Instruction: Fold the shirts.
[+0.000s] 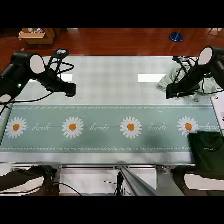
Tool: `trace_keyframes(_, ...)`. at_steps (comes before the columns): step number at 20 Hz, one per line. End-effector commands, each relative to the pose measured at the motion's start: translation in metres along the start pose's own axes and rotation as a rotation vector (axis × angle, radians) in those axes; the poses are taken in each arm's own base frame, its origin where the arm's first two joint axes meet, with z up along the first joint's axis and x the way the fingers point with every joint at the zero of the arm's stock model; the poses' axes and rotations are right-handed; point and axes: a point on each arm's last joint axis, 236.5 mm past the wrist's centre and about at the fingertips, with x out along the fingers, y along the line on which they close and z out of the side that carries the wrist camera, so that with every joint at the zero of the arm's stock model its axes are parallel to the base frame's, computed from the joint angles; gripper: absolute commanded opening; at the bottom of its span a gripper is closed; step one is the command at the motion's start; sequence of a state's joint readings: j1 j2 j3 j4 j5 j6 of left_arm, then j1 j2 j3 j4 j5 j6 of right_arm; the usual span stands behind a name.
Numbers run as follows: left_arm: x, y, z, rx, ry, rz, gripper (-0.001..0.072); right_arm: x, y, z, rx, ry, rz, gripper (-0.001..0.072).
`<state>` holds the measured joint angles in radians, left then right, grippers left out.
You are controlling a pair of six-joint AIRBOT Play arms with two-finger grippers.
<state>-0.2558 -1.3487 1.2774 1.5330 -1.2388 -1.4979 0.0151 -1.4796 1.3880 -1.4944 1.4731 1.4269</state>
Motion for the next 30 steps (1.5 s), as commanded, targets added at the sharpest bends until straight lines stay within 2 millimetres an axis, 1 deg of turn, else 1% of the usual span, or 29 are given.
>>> trace_keyframes(1,0.001,0.000,0.000,0.001,0.002,0.000,0.0695,0.001,0.000,0.000,0.001,0.003,0.001,0.0609)
trace_keyframes(10,0.021,0.000,-0.005,-0.001,0.053,-0.003,0.0695,0.000,0.000,0.000,0.001,0.000,0.000,0.0609)
trace_keyframes(16,0.028,0.000,-0.007,-0.002,0.072,-0.004,0.0695,0.000,0.000,0.000,0.001,0.000,0.000,0.0609)
trace_keyframes(20,0.035,-0.007,-0.009,-0.015,0.090,-0.037,0.0695,-0.001,-0.002,0.013,0.001,-0.057,-0.008,0.0609)
trace_keyframes(22,0.040,-0.006,-0.010,-0.015,0.099,-0.035,0.0695,-0.001,-0.005,0.024,0.002,-0.103,-0.017,0.0609)
trace_keyframes(23,0.041,-0.004,-0.007,-0.012,0.087,-0.026,0.0695,-0.002,-0.005,0.030,0.002,-0.129,-0.020,0.0609)
trace_keyframes(24,0.040,0.000,-0.003,-0.007,0.073,-0.011,0.0695,-0.004,-0.005,0.040,0.003,-0.169,-0.021,0.0610)
trace_keyframes(26,0.030,0.015,0.011,0.017,0.034,0.049,0.0695,-0.007,-0.006,0.058,0.003,-0.246,-0.023,0.0610)
trace_keyframes(28,0.009,0.035,0.034,0.048,-0.032,0.137,0.0695,-0.014,-0.009,0.079,0.001,-0.342,-0.038,0.0609)
trace_keyframes(29,-0.006,0.044,0.049,0.059,-0.076,0.179,0.0695,-0.020,-0.011,0.088,-0.036,-0.381,-0.056,0.0609)
trace_keyframes(30,-0.022,0.051,0.063,0.061,-0.120,0.207,0.0695,-0.029,-0.020,0.097,-0.092,-0.415,-0.107,0.0606)
